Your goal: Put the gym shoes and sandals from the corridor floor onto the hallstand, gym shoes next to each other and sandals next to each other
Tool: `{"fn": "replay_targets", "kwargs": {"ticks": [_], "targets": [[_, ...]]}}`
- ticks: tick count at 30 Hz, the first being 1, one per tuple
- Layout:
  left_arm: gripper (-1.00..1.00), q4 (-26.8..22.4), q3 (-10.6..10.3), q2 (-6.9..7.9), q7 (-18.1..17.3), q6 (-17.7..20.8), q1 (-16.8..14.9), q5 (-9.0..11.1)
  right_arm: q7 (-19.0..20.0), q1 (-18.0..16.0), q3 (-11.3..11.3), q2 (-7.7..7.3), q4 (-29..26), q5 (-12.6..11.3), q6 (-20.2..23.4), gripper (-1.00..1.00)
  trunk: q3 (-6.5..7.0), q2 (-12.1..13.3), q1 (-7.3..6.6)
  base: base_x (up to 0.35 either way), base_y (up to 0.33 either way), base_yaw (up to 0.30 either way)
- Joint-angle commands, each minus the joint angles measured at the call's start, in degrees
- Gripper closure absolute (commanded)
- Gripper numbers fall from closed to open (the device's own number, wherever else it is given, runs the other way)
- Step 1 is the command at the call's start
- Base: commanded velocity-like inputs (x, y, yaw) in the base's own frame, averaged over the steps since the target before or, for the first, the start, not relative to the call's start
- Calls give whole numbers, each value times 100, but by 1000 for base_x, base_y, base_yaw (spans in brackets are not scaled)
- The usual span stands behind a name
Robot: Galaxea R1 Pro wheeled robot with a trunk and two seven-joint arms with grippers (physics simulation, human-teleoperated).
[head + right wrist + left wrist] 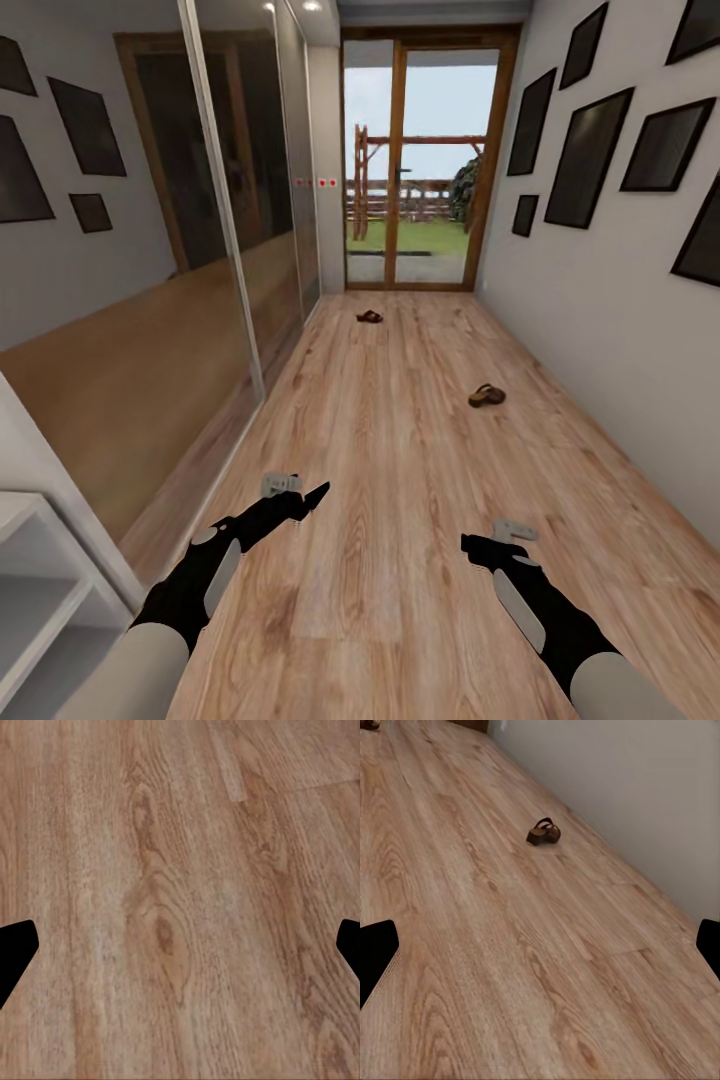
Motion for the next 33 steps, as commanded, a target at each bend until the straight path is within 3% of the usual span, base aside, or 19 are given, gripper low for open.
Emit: {"fn": "replay_targets", "kwargs": {"ticks": [1, 33], "targets": [[-100, 5, 24, -6, -37, -1, -4, 8, -53, -4, 39, -11, -11, -47, 18, -100, -6, -2, 2, 348, 0, 0], [-100, 5, 24, -6, -36, -1, -4, 5, -53, -4, 39, -16, -11, -47, 18, -100, -6, -2, 2, 348, 0, 0]]}}
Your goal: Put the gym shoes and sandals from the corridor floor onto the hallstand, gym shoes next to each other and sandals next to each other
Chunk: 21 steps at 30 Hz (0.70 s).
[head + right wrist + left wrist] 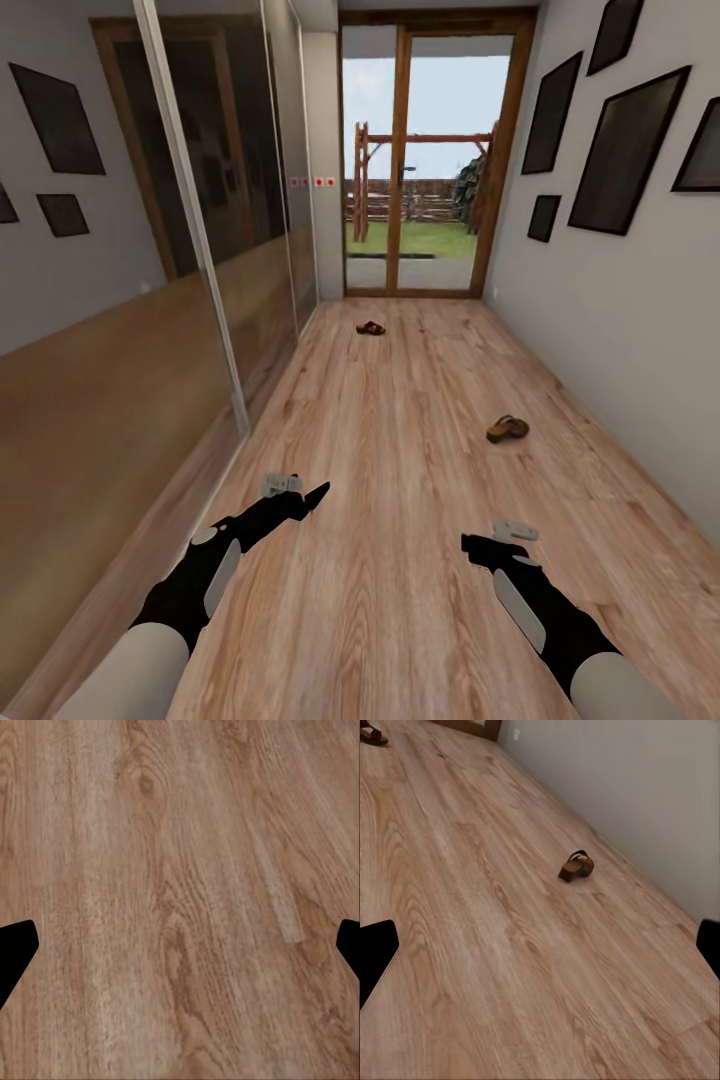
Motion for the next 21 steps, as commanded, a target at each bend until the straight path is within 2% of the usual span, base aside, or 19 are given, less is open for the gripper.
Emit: {"fn": "replay_targets", "kwargs": {"ticks": [1, 21], "targets": [[-100, 5, 24, -6, -38, -1, -4, 6, -53, -4, 39, -8, -11, -47, 18, -100, -6, -2, 2, 348, 0, 0], [-100, 5, 29, -6, -39, -1, -4, 13, -53, -4, 39, -5, -11, -47, 18, -100, -6, -2, 2, 348, 0, -7]]}}
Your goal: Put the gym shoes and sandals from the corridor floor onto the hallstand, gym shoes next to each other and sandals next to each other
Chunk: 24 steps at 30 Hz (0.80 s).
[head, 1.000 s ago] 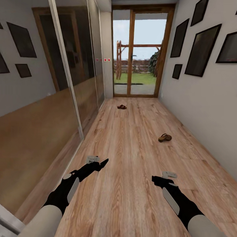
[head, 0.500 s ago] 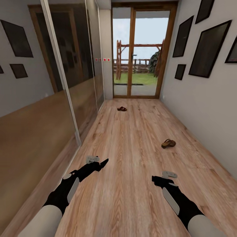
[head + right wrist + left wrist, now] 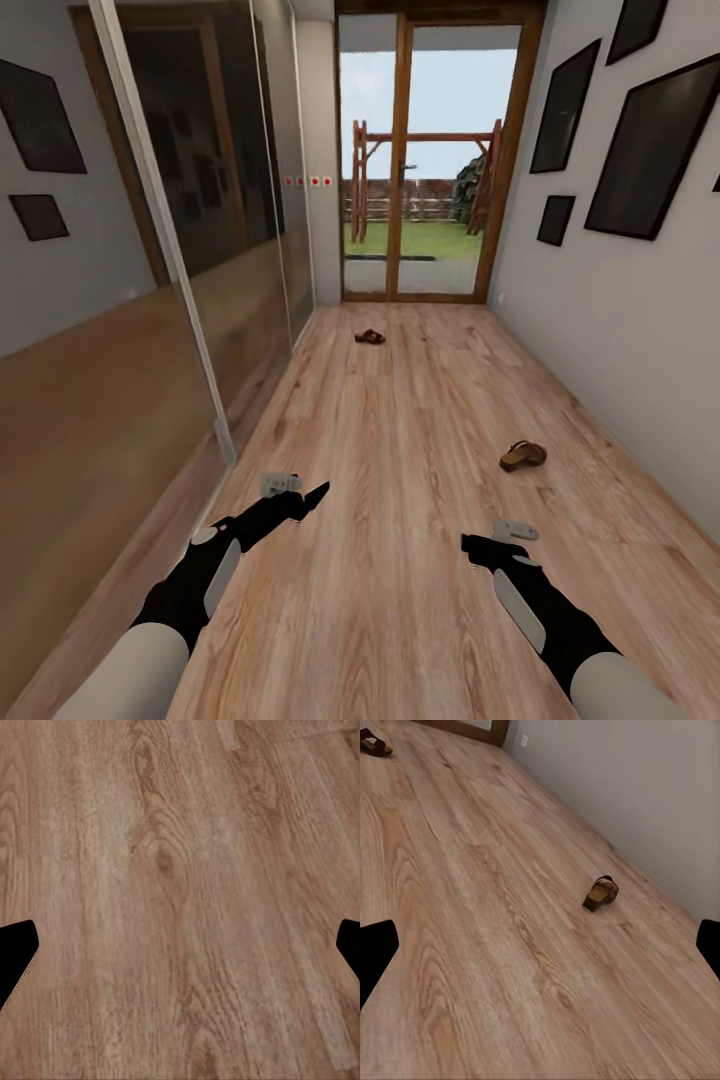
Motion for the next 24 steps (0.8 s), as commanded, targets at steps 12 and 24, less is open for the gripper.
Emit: {"fn": "replay_targets", "kwargs": {"ticks": [12, 24], "targets": [[-100, 4, 23, -5, -34, -1, -4, 6, -54, -4, 39, -10, -10, -46, 18, -100, -6, -2, 2, 348, 0, -213], [-100, 4, 25, -5, -37, 0, -4, 5, -53, -4, 40, -10, -10, -46, 18, -100, 8, -2, 2, 348, 0, -250]]}}
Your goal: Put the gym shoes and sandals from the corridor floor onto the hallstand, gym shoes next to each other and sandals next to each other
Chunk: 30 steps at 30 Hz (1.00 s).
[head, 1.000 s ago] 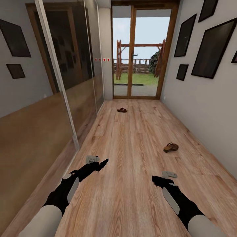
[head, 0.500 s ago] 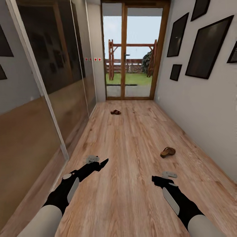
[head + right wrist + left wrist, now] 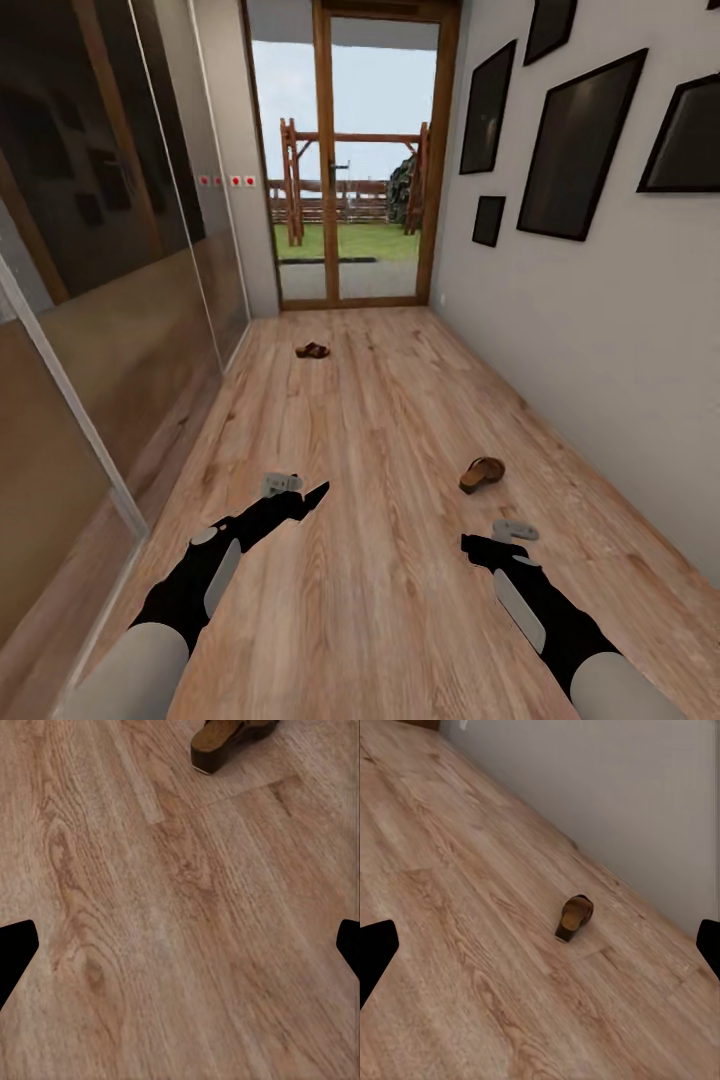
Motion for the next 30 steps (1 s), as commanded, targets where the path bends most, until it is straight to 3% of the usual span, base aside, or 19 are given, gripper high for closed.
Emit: {"fn": "replay_targets", "kwargs": {"ticks": [1, 30], "targets": [[-100, 4, 25, -5, -37, 1, -3, 6, -53, -4, 39, -8, -10, -46, 18, -100, -2, -2, 3, 348, 0, -251], [-100, 4, 28, -5, -36, 7, -4, 6, -53, -4, 39, -12, -2, -46, 18, -100, 159, -2, 3, 348, 19, -244]]}}
